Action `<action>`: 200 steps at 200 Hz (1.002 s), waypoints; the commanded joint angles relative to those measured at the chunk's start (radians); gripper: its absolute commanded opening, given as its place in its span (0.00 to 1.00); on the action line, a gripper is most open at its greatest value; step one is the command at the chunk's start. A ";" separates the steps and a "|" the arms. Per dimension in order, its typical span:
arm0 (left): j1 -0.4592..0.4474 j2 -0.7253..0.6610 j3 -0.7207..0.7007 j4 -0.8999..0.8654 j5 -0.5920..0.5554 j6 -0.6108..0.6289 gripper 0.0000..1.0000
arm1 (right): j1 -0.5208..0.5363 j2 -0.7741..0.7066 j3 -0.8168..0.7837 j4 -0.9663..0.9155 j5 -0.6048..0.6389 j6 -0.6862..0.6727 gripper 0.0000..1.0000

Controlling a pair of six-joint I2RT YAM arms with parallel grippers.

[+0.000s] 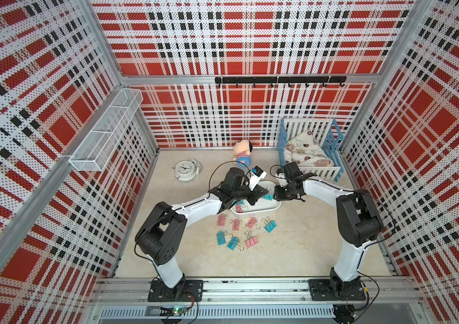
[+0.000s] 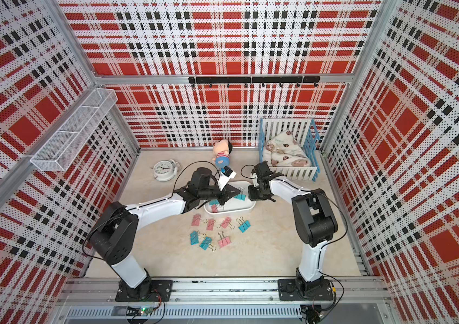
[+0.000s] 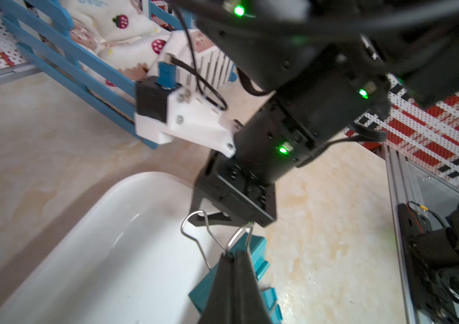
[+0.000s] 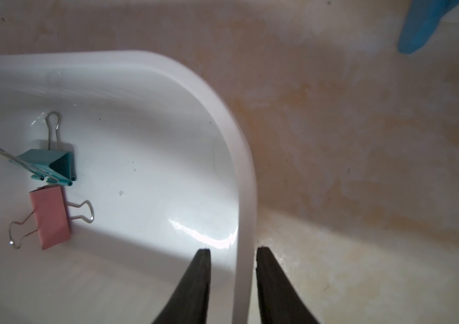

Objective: Take out the binder clips from the storage box
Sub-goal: Pick up the binder clip from the storage box, then place the binder clip at the center of the board.

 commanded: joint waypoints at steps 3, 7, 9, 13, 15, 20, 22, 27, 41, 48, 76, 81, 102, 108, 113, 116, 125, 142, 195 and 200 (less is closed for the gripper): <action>-0.050 -0.071 -0.066 -0.061 -0.062 0.000 0.00 | -0.005 -0.002 0.004 -0.001 0.002 -0.001 0.35; -0.059 -0.082 -0.079 -0.060 -0.065 -0.001 0.00 | -0.005 -0.002 0.004 -0.001 0.003 -0.001 0.35; -0.063 -0.089 -0.087 -0.060 -0.066 -0.004 0.00 | -0.006 -0.002 0.003 0.001 0.003 0.000 0.35; -0.072 -0.100 -0.101 -0.060 -0.072 -0.009 0.00 | -0.006 -0.002 0.004 0.001 0.001 0.000 0.35; -0.078 -0.107 -0.108 -0.059 -0.077 -0.011 0.00 | -0.005 -0.002 0.003 0.002 0.001 -0.001 0.35; -0.093 -0.121 -0.125 -0.057 -0.089 -0.017 0.00 | -0.006 -0.002 0.006 0.000 0.001 -0.002 0.35; -0.100 -0.127 -0.131 -0.057 -0.096 -0.019 0.00 | -0.006 -0.001 0.005 0.001 0.002 -0.003 0.35; -0.116 -0.139 -0.145 -0.056 -0.107 -0.023 0.00 | -0.005 0.000 0.007 0.000 0.003 -0.003 0.35; -0.160 -0.166 -0.179 -0.053 -0.133 -0.040 0.00 | -0.005 0.000 0.006 0.000 0.003 -0.006 0.35; -0.180 -0.174 -0.193 -0.045 -0.136 -0.054 0.00 | -0.005 0.000 0.006 0.001 0.001 -0.006 0.35; -0.267 -0.166 -0.233 -0.011 -0.127 -0.084 0.00 | -0.006 0.002 0.005 0.003 -0.003 -0.008 0.35; -0.282 -0.158 -0.238 -0.012 -0.126 -0.085 0.00 | -0.005 0.001 0.003 0.003 -0.003 -0.008 0.35; -0.320 -0.110 -0.249 0.017 -0.112 -0.107 0.00 | -0.006 0.001 0.004 0.003 -0.005 -0.009 0.35; -0.326 -0.091 -0.248 0.027 -0.100 -0.111 0.00 | -0.005 0.001 0.003 0.004 -0.005 -0.009 0.35; -0.332 -0.076 -0.245 0.029 -0.091 -0.114 0.00 | -0.006 0.001 0.004 0.004 -0.005 -0.009 0.35; -0.336 -0.065 -0.243 0.029 -0.088 -0.116 0.00 | -0.005 0.001 0.004 0.003 -0.005 -0.009 0.35; -0.343 -0.040 -0.238 0.033 -0.082 -0.117 0.00 | -0.006 0.001 0.002 0.004 -0.006 -0.009 0.35; -0.349 -0.010 -0.239 0.059 -0.076 -0.123 0.00 | -0.006 -0.002 -0.002 0.004 -0.005 -0.009 0.35; -0.341 0.066 -0.227 0.112 -0.076 -0.141 0.00 | -0.006 -0.002 -0.010 0.010 -0.004 -0.008 0.35; -0.340 0.069 -0.226 0.116 -0.074 -0.141 0.00 | -0.005 -0.002 -0.012 0.011 -0.005 -0.008 0.35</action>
